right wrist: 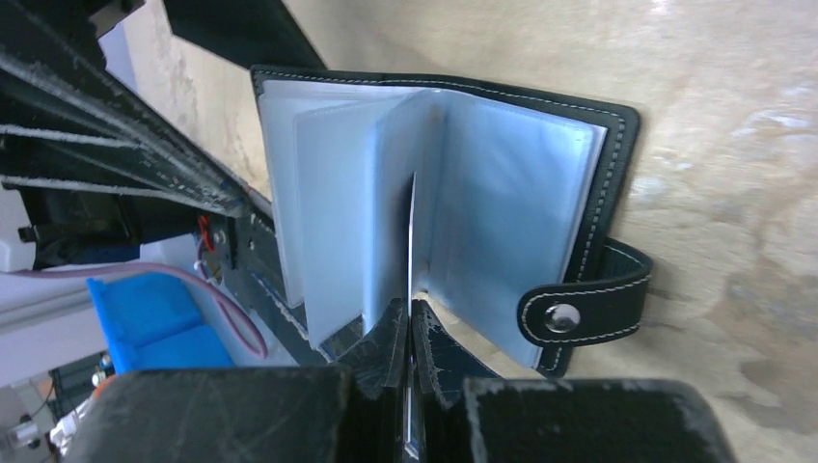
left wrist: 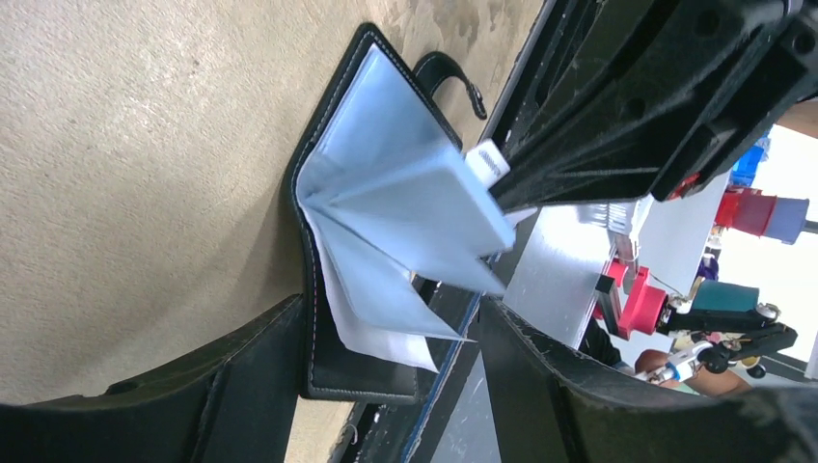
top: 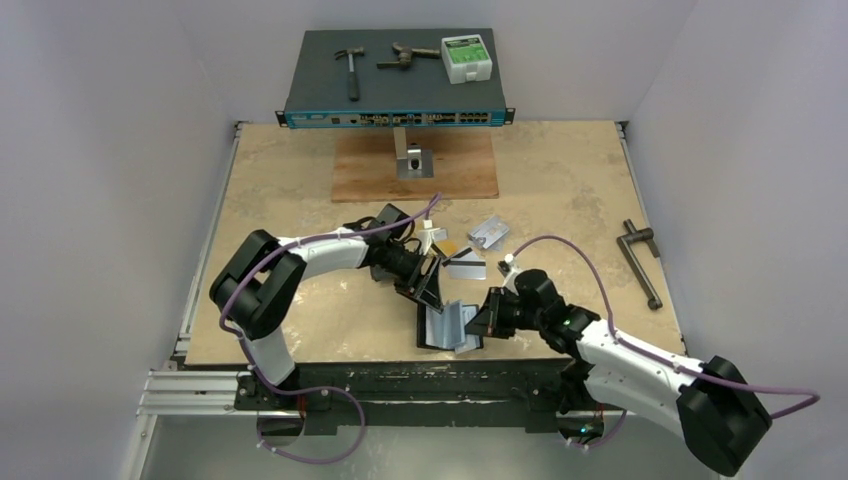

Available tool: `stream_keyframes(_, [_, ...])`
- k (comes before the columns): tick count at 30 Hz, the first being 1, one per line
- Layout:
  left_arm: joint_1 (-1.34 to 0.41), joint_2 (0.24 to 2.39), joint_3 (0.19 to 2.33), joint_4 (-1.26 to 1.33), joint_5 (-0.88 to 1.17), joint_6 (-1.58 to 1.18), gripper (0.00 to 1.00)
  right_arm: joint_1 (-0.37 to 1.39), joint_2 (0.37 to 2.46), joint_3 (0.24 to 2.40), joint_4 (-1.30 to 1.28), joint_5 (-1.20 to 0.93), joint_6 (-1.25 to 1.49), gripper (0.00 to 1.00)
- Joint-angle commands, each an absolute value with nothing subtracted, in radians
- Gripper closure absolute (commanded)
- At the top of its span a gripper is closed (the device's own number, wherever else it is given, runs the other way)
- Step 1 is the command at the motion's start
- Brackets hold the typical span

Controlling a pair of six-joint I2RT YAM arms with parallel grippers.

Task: Put the credit cards into the card holder
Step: Insert the credit card into the card holder.

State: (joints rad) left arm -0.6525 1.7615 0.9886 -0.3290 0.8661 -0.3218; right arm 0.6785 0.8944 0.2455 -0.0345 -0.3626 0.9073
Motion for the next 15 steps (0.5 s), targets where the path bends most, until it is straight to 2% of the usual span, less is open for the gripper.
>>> stream_keyframes(1, [-0.638,1.756,0.987,-0.290,0.912,-0.324,0.36,0.726,0.934,0.310,0.065,-0.397,0.895,1.00])
stream_keyframes(15, [-0.624,1.742,0.967,-0.298,0.911,-0.308,0.36,0.793,1.079,0.349,0.116,-0.401,0.880,1.00])
